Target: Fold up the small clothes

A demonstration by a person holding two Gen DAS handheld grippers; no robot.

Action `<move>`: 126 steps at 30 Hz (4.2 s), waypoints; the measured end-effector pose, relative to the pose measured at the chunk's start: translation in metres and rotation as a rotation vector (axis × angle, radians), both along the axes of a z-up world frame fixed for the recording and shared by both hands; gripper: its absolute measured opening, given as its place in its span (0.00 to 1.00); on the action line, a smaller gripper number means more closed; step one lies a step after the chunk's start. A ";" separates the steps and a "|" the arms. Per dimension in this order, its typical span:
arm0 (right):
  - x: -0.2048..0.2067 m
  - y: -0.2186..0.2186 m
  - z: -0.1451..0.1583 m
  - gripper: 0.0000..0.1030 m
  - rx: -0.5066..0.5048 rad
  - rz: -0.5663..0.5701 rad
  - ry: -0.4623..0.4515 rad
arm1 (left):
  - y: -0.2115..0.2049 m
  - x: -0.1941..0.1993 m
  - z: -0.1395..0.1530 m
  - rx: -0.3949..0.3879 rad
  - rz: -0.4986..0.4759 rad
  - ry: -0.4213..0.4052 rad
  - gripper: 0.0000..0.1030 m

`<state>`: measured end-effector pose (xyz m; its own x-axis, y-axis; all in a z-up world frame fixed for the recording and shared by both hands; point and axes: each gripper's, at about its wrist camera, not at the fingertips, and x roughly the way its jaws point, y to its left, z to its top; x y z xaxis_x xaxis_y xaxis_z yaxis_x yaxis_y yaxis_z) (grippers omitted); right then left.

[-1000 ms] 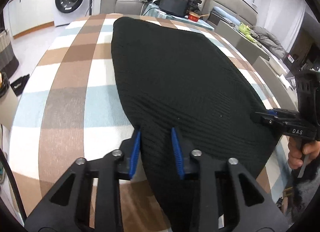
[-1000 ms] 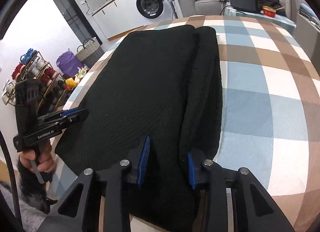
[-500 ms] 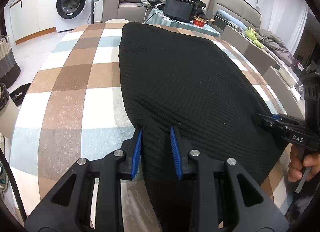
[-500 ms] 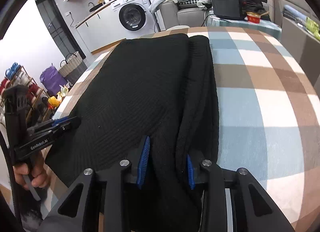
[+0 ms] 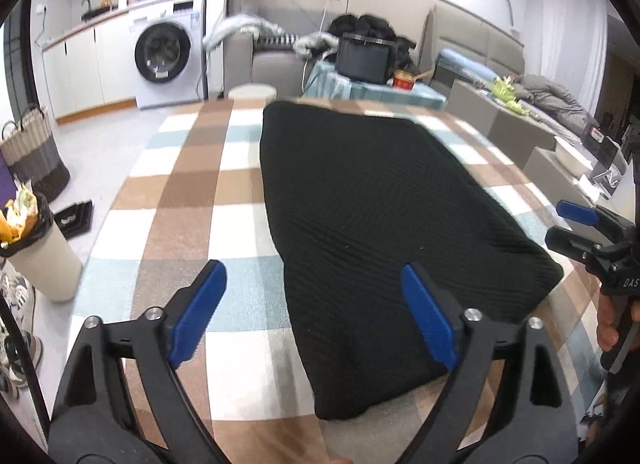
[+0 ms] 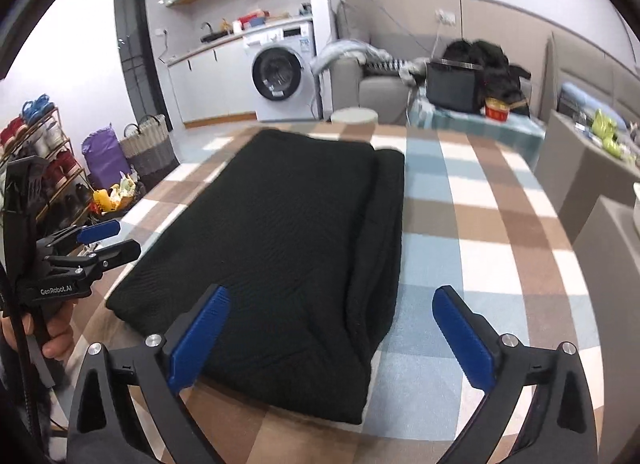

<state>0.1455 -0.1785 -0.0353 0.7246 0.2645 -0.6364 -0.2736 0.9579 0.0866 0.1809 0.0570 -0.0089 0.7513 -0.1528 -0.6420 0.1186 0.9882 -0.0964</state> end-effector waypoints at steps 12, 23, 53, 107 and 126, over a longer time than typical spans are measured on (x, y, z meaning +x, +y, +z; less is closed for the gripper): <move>-0.026 0.009 0.000 1.00 0.056 0.005 -0.145 | 0.001 -0.041 0.011 0.022 0.028 -0.127 0.99; -0.035 0.022 -0.002 1.00 0.018 0.008 -0.191 | 0.002 -0.067 0.007 0.014 0.041 -0.161 0.99; -0.040 0.000 -0.005 1.00 0.063 0.014 -0.208 | 0.005 -0.068 0.003 0.019 0.101 -0.151 0.99; -0.041 0.007 -0.003 1.00 0.036 0.029 -0.208 | 0.007 -0.066 0.002 0.035 0.119 -0.149 0.99; -0.040 0.007 -0.006 1.00 0.036 0.036 -0.205 | 0.007 -0.066 0.001 0.034 0.120 -0.146 0.99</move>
